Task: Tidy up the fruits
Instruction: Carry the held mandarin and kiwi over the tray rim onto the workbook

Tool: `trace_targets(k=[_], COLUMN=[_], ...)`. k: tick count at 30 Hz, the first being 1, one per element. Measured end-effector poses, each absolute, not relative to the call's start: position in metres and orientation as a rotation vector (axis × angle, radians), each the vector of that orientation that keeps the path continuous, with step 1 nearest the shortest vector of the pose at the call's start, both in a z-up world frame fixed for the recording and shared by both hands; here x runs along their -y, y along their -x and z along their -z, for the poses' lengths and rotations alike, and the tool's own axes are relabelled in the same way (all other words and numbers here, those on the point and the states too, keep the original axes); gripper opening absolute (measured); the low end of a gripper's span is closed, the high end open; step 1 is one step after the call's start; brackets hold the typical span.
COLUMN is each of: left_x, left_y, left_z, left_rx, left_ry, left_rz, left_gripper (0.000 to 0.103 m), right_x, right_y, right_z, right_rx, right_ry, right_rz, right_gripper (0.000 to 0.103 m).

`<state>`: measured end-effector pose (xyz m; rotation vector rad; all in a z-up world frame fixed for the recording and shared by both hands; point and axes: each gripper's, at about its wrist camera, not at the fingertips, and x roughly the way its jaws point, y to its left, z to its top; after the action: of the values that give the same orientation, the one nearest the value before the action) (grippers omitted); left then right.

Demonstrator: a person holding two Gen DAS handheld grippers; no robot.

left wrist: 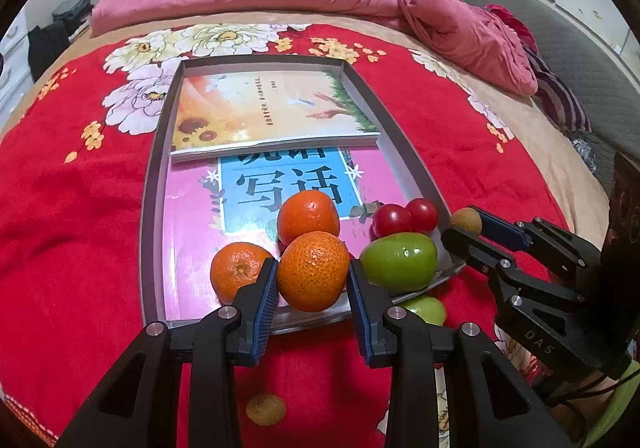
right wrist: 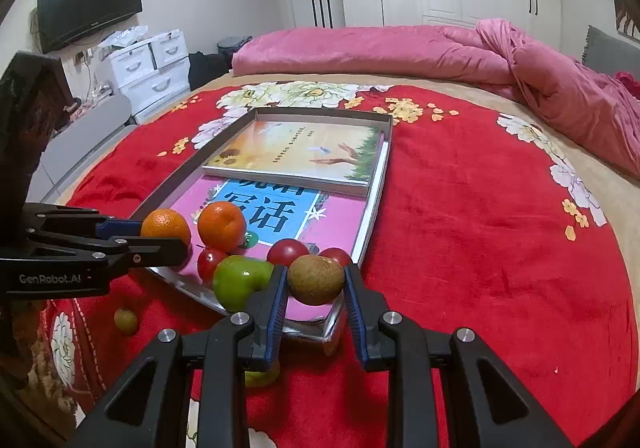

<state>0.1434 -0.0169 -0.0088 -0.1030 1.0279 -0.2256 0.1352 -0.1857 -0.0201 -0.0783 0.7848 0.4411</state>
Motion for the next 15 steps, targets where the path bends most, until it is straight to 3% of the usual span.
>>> trace_targets(k=[15], left_x=[0.025], left_y=[-0.147], left_z=[0.014], left_rx=[-1.047], left_ry=[0.094], left_rz=[0.234], left_gripper=[0.035], right_x=[0.179], right_y=[-0.15], right_z=[0.03], right_rx=[-0.812], right_ry=[0.101], right_rz=[-0.469], right_gripper=[0.029])
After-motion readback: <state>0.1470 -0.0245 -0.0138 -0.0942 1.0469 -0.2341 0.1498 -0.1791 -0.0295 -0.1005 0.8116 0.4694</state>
